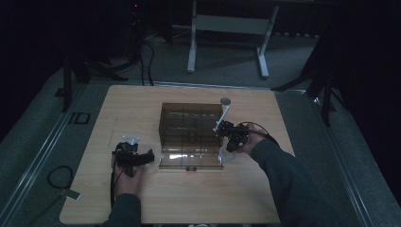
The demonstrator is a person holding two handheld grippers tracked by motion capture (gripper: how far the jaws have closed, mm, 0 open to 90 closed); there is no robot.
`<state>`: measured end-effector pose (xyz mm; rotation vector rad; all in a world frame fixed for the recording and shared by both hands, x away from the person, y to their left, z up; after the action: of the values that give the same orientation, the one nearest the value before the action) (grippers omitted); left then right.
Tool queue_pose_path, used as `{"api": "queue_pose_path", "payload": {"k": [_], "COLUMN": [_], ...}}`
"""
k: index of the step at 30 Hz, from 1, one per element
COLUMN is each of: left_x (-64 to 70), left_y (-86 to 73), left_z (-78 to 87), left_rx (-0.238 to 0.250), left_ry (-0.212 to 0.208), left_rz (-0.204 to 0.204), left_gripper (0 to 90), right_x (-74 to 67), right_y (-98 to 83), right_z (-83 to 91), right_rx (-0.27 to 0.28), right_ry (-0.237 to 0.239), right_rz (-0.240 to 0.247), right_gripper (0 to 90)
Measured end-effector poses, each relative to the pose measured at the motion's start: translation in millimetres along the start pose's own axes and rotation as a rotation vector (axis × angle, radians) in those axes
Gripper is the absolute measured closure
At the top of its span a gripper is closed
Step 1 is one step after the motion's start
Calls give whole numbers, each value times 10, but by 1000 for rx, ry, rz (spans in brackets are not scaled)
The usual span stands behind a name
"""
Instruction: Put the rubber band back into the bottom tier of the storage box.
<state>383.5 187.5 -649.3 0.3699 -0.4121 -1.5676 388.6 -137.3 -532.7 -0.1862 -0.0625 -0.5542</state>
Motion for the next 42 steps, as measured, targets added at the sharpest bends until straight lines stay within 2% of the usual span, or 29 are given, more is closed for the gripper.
{"api": "queue_pose_path", "payload": {"k": [14,29,42], "left_x": [0,-1,-1], "left_y": [0,0,0], "left_z": [0,0,0], "left_rx": [0,-3,-2], "left_ry": [0,1,1], "left_rz": [0,2,2], "left_gripper": [33,33,33], "right_x": [-55,-16,-63], "right_y": [131,231,305], "right_z": [-2,8,-26], "right_rx": [-5,14,6], "right_ry": [-10,-19,-39], "right_rz": [24,-10,0], "right_gripper": [819,819,819]}}
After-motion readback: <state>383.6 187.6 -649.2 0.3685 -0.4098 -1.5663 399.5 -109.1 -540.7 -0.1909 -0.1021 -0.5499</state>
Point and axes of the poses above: each handheld gripper's, and its own axes: z roughly backward along the jaws, y roughly out of its top, x roughly to its right, the point moved 9 cm from there along -z, roughly forward along the jaws, and after that the axes turned 15 degrees about -x, right-handed, at the moved point
